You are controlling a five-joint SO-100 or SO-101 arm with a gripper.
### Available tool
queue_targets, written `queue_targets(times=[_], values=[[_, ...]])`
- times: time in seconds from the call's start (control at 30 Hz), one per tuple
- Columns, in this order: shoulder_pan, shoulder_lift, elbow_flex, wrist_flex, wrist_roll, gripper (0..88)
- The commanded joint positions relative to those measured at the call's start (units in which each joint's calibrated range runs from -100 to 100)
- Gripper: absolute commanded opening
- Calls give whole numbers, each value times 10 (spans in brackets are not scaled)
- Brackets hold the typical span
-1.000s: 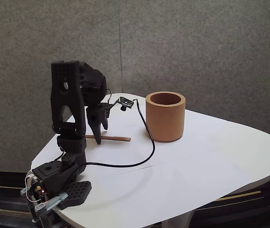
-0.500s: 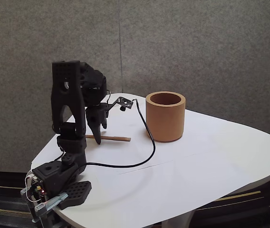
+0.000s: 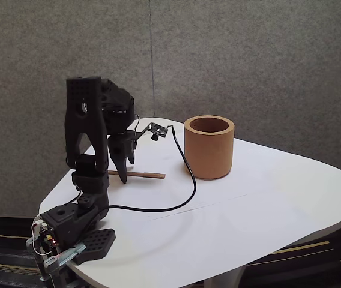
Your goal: Grab the pen and put it in the pen holder.
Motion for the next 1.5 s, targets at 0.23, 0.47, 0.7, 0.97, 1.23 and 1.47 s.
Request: queue_targets(times=[0.23, 0.47, 0.7, 0.97, 1.23, 1.47], values=[[-1, 1, -1, 75, -1, 429], [-4, 3, -5, 71, -2, 426], [-5, 4, -33, 70, -2, 31], [-6, 4, -39, 70, -2, 7], [-6, 4, -39, 70, -2, 7], [-6, 4, -121, 75, 1, 7]])
